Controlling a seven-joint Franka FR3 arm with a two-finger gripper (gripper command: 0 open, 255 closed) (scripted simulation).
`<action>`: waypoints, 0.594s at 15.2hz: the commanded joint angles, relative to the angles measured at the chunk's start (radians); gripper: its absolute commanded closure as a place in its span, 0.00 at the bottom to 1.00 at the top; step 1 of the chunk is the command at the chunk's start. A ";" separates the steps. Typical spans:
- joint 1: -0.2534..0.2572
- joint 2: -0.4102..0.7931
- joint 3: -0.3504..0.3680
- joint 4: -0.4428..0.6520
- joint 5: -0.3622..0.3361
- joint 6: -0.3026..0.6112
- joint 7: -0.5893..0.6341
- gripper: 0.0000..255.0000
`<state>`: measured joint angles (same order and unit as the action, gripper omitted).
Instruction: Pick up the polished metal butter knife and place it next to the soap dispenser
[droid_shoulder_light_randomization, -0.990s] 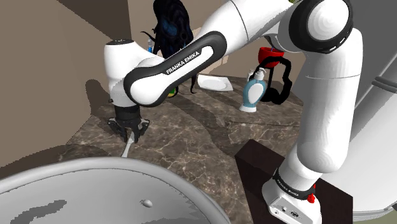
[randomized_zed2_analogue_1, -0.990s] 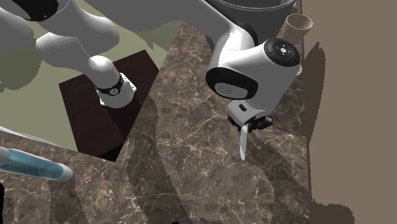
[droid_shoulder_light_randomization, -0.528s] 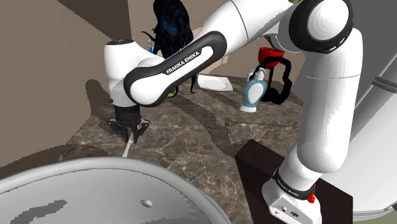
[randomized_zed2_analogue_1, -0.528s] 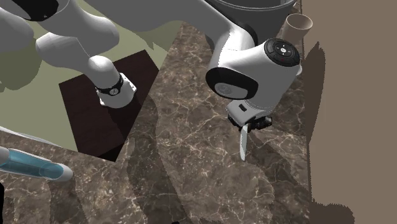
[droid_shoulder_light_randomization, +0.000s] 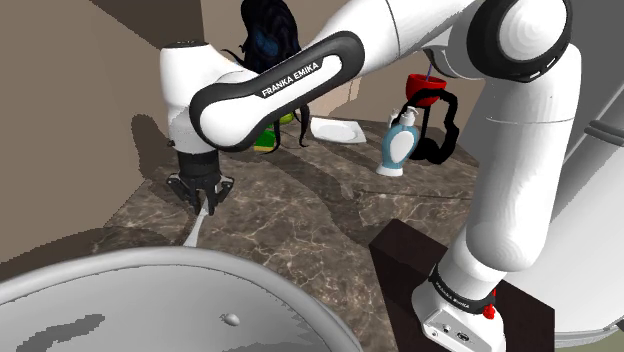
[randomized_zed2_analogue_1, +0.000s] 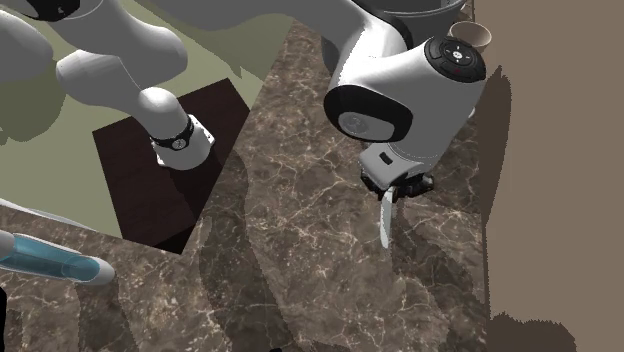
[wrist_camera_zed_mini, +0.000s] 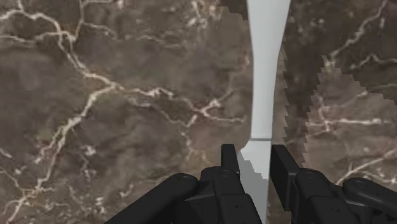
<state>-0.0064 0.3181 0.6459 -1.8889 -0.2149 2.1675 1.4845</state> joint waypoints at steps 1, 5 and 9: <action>-0.003 -0.012 0.005 0.015 0.010 -0.024 -0.006 1.00; -0.009 -0.036 0.013 0.041 0.030 -0.070 -0.019 1.00; -0.014 -0.057 0.019 0.072 0.047 -0.117 -0.030 1.00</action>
<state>-0.0183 0.2675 0.6635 -1.8278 -0.1727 2.0665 1.4590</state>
